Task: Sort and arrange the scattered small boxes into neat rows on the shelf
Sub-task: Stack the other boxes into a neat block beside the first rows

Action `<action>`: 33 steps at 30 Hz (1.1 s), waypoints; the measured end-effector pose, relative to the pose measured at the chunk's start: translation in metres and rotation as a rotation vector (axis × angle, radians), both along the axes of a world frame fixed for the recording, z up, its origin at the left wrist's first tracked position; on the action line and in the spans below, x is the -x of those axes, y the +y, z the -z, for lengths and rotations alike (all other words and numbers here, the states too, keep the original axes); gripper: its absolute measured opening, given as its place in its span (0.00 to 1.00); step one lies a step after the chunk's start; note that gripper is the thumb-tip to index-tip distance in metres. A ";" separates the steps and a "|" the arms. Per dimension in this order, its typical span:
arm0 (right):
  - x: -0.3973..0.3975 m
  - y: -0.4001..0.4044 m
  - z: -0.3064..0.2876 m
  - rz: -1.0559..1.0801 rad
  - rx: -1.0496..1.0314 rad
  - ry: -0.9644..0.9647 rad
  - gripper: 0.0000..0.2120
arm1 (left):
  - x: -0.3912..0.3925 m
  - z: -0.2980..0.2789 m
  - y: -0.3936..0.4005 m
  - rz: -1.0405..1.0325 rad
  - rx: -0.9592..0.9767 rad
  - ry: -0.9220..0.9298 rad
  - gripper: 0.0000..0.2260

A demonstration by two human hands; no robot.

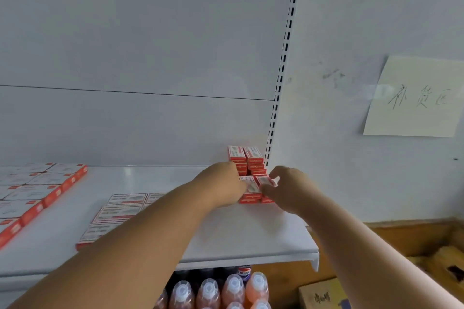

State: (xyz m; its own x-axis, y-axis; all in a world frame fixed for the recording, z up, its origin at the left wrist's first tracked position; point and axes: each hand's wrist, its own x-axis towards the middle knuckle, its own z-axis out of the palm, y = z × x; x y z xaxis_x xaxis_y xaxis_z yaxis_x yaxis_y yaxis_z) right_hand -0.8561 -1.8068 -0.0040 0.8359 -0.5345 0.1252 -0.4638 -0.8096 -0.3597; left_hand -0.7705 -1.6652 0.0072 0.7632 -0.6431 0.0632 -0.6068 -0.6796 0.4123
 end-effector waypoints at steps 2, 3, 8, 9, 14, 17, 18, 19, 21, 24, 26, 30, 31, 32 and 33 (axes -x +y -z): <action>0.000 -0.006 0.003 -0.059 -0.064 -0.012 0.18 | 0.000 0.004 -0.014 -0.037 -0.008 0.013 0.11; 0.000 -0.008 0.004 -0.086 -0.082 -0.021 0.18 | 0.001 0.006 -0.018 -0.053 -0.014 0.019 0.12; 0.001 -0.015 -0.001 -0.167 -0.131 0.015 0.18 | 0.004 0.009 -0.020 -0.153 -0.009 0.083 0.06; 0.001 -0.015 -0.003 -0.182 -0.135 0.032 0.17 | 0.006 0.008 -0.019 -0.174 -0.007 0.099 0.07; 0.000 -0.020 -0.008 -0.220 -0.126 0.061 0.06 | 0.010 0.009 -0.007 -0.278 0.167 0.198 0.16; -0.002 -0.014 -0.011 -0.253 -0.161 -0.061 0.01 | 0.012 0.008 0.009 -0.298 0.383 0.257 0.19; -0.003 -0.009 -0.011 -0.272 -0.206 -0.115 0.01 | 0.013 0.005 0.017 -0.298 0.453 0.276 0.17; -0.005 -0.002 -0.010 -0.283 -0.293 -0.173 0.01 | 0.013 0.002 0.025 -0.300 0.524 0.291 0.16; -0.010 0.016 -0.011 -0.285 -0.521 -0.286 0.05 | 0.011 -0.003 0.044 -0.308 0.642 0.345 0.13; -0.019 0.047 -0.014 -0.303 -0.752 -0.412 0.14 | 0.003 -0.006 0.075 -0.323 0.730 0.397 0.10; -0.025 0.069 -0.018 -0.323 -0.846 -0.461 0.18 | -0.004 -0.006 0.096 -0.345 0.759 0.364 0.08; -0.045 0.112 -0.015 -0.254 -1.017 -0.521 0.15 | -0.019 -0.006 0.139 -0.367 0.862 0.365 0.12; -0.051 0.122 -0.014 -0.218 -1.061 -0.523 0.14 | -0.024 -0.005 0.149 -0.374 0.893 0.397 0.14; -0.056 0.133 -0.012 -0.183 -1.103 -0.525 0.14 | -0.029 -0.004 0.159 -0.382 0.929 0.438 0.15; -0.060 0.144 -0.010 -0.153 -1.144 -0.529 0.15 | -0.034 -0.003 0.168 -0.389 0.963 0.485 0.15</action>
State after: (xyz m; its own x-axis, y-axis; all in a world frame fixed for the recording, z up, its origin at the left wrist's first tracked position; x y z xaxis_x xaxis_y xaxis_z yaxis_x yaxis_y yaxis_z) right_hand -0.7960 -1.6632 0.0061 0.8874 -0.4610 -0.0062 0.0201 0.0520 -0.9984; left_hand -0.7367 -1.4976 0.0103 0.9782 -0.2023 0.0465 -0.0602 -0.0620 0.9963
